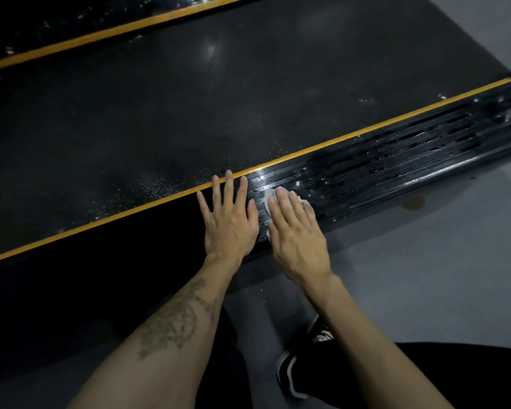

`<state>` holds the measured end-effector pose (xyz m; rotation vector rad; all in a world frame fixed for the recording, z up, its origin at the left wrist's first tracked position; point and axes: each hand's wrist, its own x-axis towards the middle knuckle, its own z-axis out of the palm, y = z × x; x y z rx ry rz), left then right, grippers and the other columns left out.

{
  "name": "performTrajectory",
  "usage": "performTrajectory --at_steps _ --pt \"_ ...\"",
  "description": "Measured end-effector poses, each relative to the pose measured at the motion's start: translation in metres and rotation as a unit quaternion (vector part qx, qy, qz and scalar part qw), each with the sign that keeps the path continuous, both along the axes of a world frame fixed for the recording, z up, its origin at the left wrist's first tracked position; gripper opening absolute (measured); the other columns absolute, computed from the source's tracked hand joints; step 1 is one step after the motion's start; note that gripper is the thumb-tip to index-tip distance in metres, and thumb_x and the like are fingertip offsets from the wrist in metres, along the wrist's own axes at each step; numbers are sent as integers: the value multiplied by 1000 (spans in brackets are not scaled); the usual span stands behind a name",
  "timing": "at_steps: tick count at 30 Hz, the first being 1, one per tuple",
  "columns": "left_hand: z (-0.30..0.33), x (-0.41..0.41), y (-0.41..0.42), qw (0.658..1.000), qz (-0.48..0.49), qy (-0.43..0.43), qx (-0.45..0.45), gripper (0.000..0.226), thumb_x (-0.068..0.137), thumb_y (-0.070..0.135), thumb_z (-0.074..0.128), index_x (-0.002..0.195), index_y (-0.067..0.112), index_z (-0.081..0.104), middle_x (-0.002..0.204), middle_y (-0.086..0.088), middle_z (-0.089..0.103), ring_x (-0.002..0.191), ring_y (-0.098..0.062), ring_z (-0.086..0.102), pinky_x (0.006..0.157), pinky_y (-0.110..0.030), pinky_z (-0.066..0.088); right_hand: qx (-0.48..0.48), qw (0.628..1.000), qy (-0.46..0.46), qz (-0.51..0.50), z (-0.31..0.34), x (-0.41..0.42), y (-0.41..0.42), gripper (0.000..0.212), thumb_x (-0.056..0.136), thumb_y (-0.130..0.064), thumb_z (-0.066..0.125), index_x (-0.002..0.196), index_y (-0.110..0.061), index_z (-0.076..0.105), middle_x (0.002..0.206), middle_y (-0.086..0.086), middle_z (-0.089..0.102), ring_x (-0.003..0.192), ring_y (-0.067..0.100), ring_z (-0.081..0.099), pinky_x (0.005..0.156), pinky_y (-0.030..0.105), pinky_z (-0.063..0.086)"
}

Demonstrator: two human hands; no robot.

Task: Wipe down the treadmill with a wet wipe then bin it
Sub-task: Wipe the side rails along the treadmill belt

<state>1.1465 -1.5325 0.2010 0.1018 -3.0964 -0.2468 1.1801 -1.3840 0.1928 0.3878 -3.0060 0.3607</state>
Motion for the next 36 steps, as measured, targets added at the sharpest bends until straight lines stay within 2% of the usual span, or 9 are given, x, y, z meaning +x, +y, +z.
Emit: performTrajectory --at_steps 5,12,17,22,28,32,36 --pt "1 0 -1 1000 0 2 3 66 103 48 13 162 23 28 172 -5 16 159 -29 5 125 -63 7 -4 997 -3 -78 -2 10 6 57 108 -32 25 158 -7 34 168 14 23 156 29 19 128 45 17" --pt "3 0 1 1000 4 -10 6 69 101 49 10 162 24 27 172 -4 14 159 -29 5 125 -63 7 35 999 -19 9 4 -5 11 58 107 -36 22 159 -13 32 169 13 22 156 30 18 126 48 20" --pt "4 1 0 1000 3 -12 -1 68 102 49 10 162 24 26 172 -4 14 159 -29 5 124 -64 8 4 997 -15 -80 1 8 8 59 108 -35 23 161 -9 28 169 15 20 157 31 17 128 46 16" --pt "4 0 0 1000 2 -8 1 67 102 49 10 162 24 27 172 -4 15 159 -29 6 124 -64 9 25 1000 -16 6 3 -6 3 59 107 -36 21 157 -9 36 167 15 26 155 31 23 124 48 27" --pt "3 0 0 1000 8 9 15 65 103 47 14 161 24 31 171 -3 20 159 -27 9 125 -62 10 8 997 -4 -71 0 8 9 56 107 -33 27 157 -8 37 166 16 27 154 32 25 125 48 27" --pt "3 -1 1 1000 14 6 18 64 103 46 13 160 25 32 171 -2 19 159 -26 9 126 -61 10 21 1000 -8 1 2 -7 -1 59 107 -36 19 156 -12 40 166 15 29 154 33 26 123 48 29" --pt "2 -1 -1 1000 15 12 12 63 103 46 15 160 24 34 171 -2 21 159 -26 10 126 -61 11 13 999 -12 -28 0 -21 6 58 108 -37 23 157 -12 38 166 14 28 155 32 25 124 48 29"
